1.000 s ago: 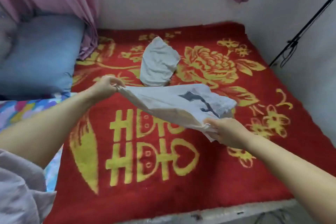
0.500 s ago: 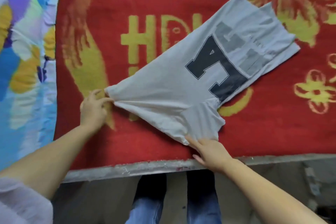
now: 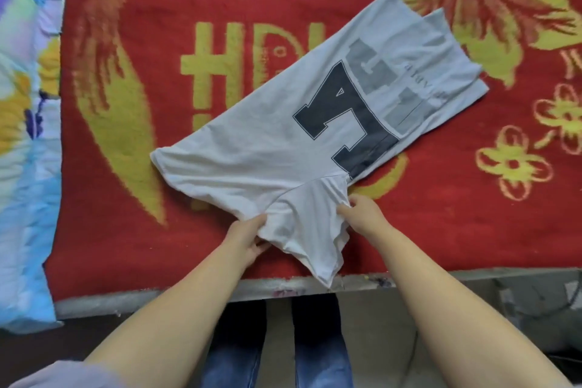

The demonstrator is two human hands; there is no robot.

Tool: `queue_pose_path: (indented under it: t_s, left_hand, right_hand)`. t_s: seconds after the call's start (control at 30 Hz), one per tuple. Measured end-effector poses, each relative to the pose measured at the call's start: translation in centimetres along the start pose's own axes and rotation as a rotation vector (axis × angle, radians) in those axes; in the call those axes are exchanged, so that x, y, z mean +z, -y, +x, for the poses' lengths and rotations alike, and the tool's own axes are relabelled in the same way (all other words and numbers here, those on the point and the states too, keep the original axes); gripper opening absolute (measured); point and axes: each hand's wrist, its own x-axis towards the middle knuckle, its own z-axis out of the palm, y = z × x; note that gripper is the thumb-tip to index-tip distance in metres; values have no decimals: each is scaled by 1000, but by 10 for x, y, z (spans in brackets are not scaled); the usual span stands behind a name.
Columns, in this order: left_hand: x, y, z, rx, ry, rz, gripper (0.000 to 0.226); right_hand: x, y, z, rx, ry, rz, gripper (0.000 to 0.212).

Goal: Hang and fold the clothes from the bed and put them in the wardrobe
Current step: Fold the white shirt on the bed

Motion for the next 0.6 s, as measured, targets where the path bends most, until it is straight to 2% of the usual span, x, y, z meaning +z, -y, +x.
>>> queue_pose_path:
  t_s: [0.07, 0.1, 0.17, 0.2, 0.27, 0.33, 0.37, 0.43, 0.5, 0.53, 0.6]
  left_hand:
    - [-4, 13, 2, 31, -136, 2, 35]
    - [-4, 17, 3, 63, -213, 13, 37]
    - [2, 18, 0, 140, -401, 65, 43]
    - [7, 16, -3, 190, -526, 134, 46]
    - [18, 5, -14, 328, -782, 381, 49]
    - [38, -9, -21, 635, -883, 640, 45]
    - [56, -14, -23, 801, -831, 748, 40]
    - [108, -10, -22, 1048, -574, 935, 27]
    - [167, 0, -12, 1122, -365, 1041, 17]
    - [194, 5, -6, 1124, -334, 1103, 16]
    - [235, 14, 10, 1080, -380, 1178, 22]
  right_hand:
    - [-3, -7, -6, 22, 31, 33, 21]
    - [-6, -9, -11, 35, 113, 27, 15]
    - [-20, -19, -13, 44, 303, -121, 7]
    - [-32, -23, -11, 43, 315, -195, 10]
    - [-68, -29, 3, 18, 169, -224, 17]
    - [-119, -35, 32, -6, -47, -158, 21]
    - [-149, -36, 51, -20, -154, -107, 22]
    - [-205, -36, 94, -78, -298, -53, 24]
    - [-254, -29, 143, -157, -361, -45, 28]
    - [-275, -24, 165, -199, -365, -30, 31]
    - [-305, -13, 205, -257, -338, -20, 37]
